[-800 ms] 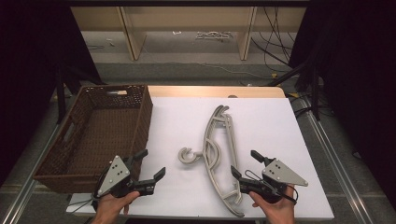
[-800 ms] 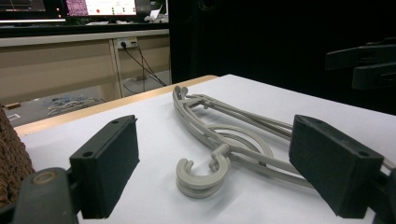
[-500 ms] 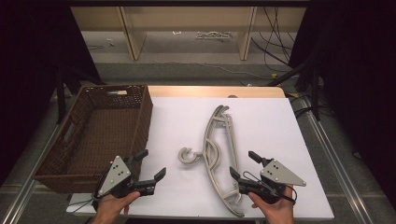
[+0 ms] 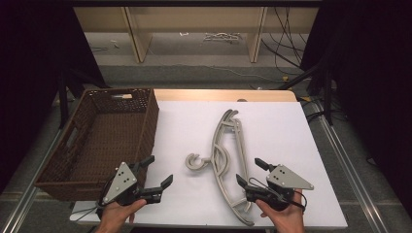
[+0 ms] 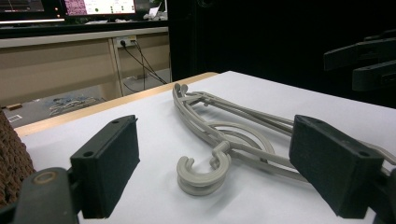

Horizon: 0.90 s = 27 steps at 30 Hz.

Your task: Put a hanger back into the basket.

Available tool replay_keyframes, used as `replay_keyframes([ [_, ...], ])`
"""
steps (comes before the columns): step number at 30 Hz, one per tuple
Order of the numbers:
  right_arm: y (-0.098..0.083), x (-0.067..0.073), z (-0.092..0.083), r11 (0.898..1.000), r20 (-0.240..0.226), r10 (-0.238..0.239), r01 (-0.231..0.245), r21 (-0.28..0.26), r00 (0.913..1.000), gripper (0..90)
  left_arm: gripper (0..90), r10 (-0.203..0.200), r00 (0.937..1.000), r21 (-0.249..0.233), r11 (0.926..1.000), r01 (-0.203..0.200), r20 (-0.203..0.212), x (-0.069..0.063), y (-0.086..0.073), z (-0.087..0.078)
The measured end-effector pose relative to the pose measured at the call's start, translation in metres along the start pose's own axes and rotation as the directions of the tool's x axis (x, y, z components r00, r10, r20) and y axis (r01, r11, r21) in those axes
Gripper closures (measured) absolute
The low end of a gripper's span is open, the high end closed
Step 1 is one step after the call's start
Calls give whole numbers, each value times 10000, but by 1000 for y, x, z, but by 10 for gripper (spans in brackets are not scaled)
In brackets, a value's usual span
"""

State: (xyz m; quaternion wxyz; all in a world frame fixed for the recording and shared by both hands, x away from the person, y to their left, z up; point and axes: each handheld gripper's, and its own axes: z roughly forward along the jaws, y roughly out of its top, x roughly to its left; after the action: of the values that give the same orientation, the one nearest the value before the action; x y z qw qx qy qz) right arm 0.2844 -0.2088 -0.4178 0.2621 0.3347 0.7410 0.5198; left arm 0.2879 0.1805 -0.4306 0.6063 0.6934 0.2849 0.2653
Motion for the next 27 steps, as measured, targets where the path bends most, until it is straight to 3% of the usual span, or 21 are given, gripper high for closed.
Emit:
replay_keyframes([
  [1, 2, 2, 3, 10000, -176, 25, -23, 83, 9998, 232, 159, 8, 10000, 5, 10000, -8, -8, 0, 0, 0],
  [4, 12, 8, 10, 9981, -305, -481, 493, 380, 9984, 247, 158, 47, 10000, 25, 10000, -47, 6, 1, 0, 0],
  [7, 19, 15, 19, 9892, -659, -696, 774, 1246, 9954, 254, 159, 130, 9999, 56, 9999, -130, -31, 1, 0, 0],
  [8, 21, 17, 23, 9820, -869, -706, 845, 1690, 9937, 254, 159, 112, 9999, 51, 9999, -112, -39, 1, 0, 0],
  [9, 21, 17, 23, 9820, -869, -706, 845, 1690, 9937, 254, 159, 112, 9999, 51, 9999, -112, -39, 1, 0, 0],
  [10, 21, 24, 32, 9598, -1134, -1136, 1385, 2443, 9870, 274, 159, 100, 9999, 74, 9999, -100, -61, 1, -1, 1],
  [12, 21, 28, 39, 9407, -1254, -1344, 1664, 2955, 9830, 282, 159, 120, 9999, 74, 9999, -119, -51, 1, -1, 1],
  [13, 21, 28, 39, 9407, -1254, -1344, 1664, 2955, 9830, 282, 159, 120, 9999, 74, 9999, -119, -51, 1, -1, 1],
  [14, 19, 31, 47, 9132, -1453, -1242, 1703, 3701, 9816, 292, 159, 111, 9999, 71, 9999, -111, -38, 1, -1, 1],
  [17, 19, 30, 55, 8892, -1599, -1171, 1752, 4227, 9802, 293, 159, 129, 9999, 73, 9999, -129, -29, 1, -1, 1],
  [18, 19, 30, 58, 8761, -1674, -1088, 1741, 4496, 9799, 293, 159, 124, 9999, 75, 9999, -124, -25, 1, -1, 1],
  [20, 18, 32, 64, 8675, -1594, -1126, 1753, 4655, 9808, 293, 159, 116, 9999, 65, 9999, -115, -57, 1, -1, 1],
  [21, 19, 32, 67, 8487, -1758, -1143, 1881, 4943, 9778, 294, 159, 108, 9999, 64, 9999, -108, -55, 1, -1, 1],
  [22, 18, 34, 71, 8469, -1707, -1177, 1886, 4972, 9783, 297, 159, 121, 9999, 75, 9999, -121, -53, 0, -1, 1],
  [23, 18, 33, 73, 8361, -1860, -1224, 2023, 5099, 9749, 303, 159, 135, 9999, 88, 9999, -134, -43, 0, -1, 1],
  [25, 17, 36, 79, 8255, -1822, -1221, 2018, 5271, 9756, 306, 159, 72, 10000, 85, 9999, -72, -25, 0, -1, 1],
  [26, 17, 36, 82, 8102, -1930, -1243, 2119, 5466, 9733, 306, 160, 71, 10000, 87, 9999, -71, -19, 0, -1, 1],
  [27, 16, 37, 86, 8095, -1883, -1341, 2172, 5455, 9729, 306, 160, 75, 10000, 87, 9999, -75, -16, 0, -1, 1],
])
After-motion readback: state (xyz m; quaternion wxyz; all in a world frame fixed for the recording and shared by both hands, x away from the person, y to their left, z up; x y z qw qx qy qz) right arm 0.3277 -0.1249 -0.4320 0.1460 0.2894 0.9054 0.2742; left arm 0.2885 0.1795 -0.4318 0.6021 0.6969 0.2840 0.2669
